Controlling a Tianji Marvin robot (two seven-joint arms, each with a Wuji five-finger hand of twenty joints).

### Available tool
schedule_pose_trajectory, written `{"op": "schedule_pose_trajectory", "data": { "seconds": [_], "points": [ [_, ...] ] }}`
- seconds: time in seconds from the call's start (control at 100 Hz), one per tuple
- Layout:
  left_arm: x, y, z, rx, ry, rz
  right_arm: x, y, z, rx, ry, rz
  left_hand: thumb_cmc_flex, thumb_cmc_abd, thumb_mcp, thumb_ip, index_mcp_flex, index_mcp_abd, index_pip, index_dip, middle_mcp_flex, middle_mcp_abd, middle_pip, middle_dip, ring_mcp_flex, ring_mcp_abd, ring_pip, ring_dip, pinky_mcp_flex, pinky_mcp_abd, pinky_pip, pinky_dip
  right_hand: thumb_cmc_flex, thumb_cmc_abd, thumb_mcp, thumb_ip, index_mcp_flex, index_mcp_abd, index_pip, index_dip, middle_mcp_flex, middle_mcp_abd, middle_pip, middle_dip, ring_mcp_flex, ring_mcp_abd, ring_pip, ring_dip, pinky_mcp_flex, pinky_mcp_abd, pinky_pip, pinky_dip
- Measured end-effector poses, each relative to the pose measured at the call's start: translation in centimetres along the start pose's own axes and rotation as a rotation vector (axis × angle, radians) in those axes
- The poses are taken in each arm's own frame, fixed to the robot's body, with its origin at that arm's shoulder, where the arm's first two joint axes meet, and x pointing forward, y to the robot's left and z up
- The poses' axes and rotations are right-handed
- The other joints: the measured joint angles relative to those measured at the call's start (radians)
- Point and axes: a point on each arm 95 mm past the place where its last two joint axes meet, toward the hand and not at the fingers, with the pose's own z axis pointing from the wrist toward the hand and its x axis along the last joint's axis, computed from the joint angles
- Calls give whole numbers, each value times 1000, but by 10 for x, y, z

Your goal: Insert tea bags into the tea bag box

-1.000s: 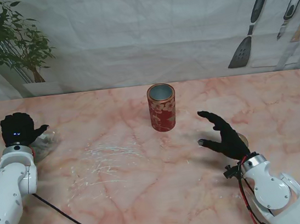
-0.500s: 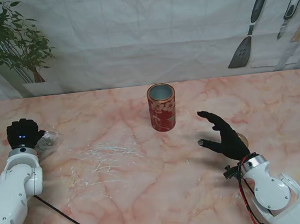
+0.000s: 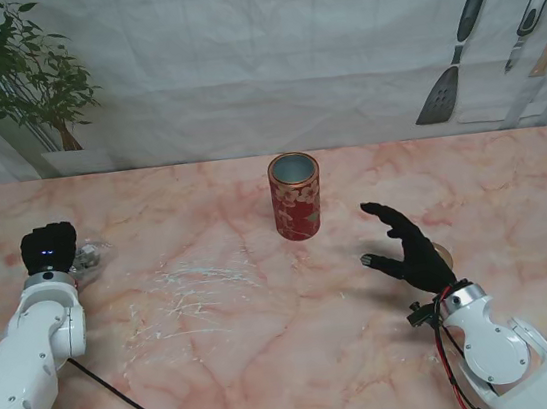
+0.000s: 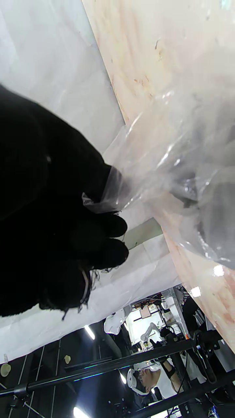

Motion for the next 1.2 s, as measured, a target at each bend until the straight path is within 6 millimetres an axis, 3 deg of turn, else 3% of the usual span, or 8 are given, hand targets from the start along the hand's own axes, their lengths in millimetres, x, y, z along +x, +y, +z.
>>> {"op": "schedule_pose_trajectory", "data": {
  "seconds": [0.04, 0.24, 0.39, 0.6, 0.77, 0.93, 1.1, 1.2],
  "points": [
    [1, 1, 0, 2, -1, -6, 0, 0, 0, 0, 1, 2, 8, -5, 25, -19, 0, -3, 20, -11, 22, -2, -11, 0, 19, -4, 0, -15, 16, 0, 1, -2, 0, 1, -8, 0, 0, 0, 0, -2, 0, 0, 0, 0, 0, 0, 0, 0, 0, 0, 0, 0],
    [4, 4, 0, 0, -13, -63, 0, -1, 0, -2, 3, 8, 41, -25, 165, -21, 0, -3, 58, -38, 46, -4, -21, -133, 72, -28, 24, -62, 67, -14, 6, -25, 0, 18, -15, 0, 0, 3, 1, -4, 0, 0, 0, 0, 0, 0, 0, 0, 0, 0, -1, 0],
    [6, 6, 0, -13, -27, -147, 0, -1, 0, -4, 3, 15, 41, -26, 259, -21, -42, -5, 112, 66, -8, -4, 88, -183, 148, -92, 138, -49, 144, -63, 25, -36, 0, 24, -24, 0, 0, 11, 5, -8, 0, 0, 0, 0, 0, 0, 0, 0, 0, 0, -20, 0],
    [10, 6, 0, -11, -46, -251, 0, -2, 0, -10, 2, 21, 36, -22, 275, -1, -145, -41, 295, 228, -54, -4, 201, -103, 269, -184, 302, 37, 239, -114, 86, -36, 0, 28, -31, 0, 0, 12, 10, -9, 0, 0, 0, 0, 0, 0, 0, 0, 0, -1, -20, 1],
    [12, 3, -3, -36, -52, -334, 0, -2, 0, -12, 1, 26, -23, -22, 345, 57, -168, -41, 318, 311, -54, 0, 248, -40, 325, -225, 385, 38, 263, -139, 106, -26, 1, 48, -38, 0, 1, 12, 12, -9, 0, 0, 0, 0, 0, 0, 0, 0, 0, -1, -20, 1],
    [14, 2, -6, -38, -42, -374, 0, -3, 0, -17, 0, 30, -58, -22, 381, 99, -168, -31, 319, 316, -46, 9, 277, -12, 339, -245, 408, 38, 270, -156, 113, -25, 1, 48, -49, 0, 1, 12, 18, -10, 0, 0, 0, 0, 0, 0, 0, 0, 0, -8, -20, 1],
    [16, 1, -7, -75, -21, -449, 0, -3, 0, -24, -1, 33, -59, -22, 378, 98, -168, -5, 300, 255, -43, 11, 281, -8, 340, -246, 408, 37, 270, -156, 113, -25, 1, 48, -48, 0, 1, 13, 21, -13, 0, 0, 0, 0, 0, 0, 0, 0, 0, -8, -20, 1],
    [16, 0, -8, -112, -6, -461, 0, -3, 0, -26, -4, 34, -37, -11, 328, 69, -166, 9, 275, 199, -35, 11, 281, -8, 348, -247, 408, 37, 272, -156, 113, -25, 1, 66, -51, 0, 1, 13, 22, -14, 0, 0, 0, 0, 0, 0, 0, 0, 0, -8, -20, 1]
  ]
}}
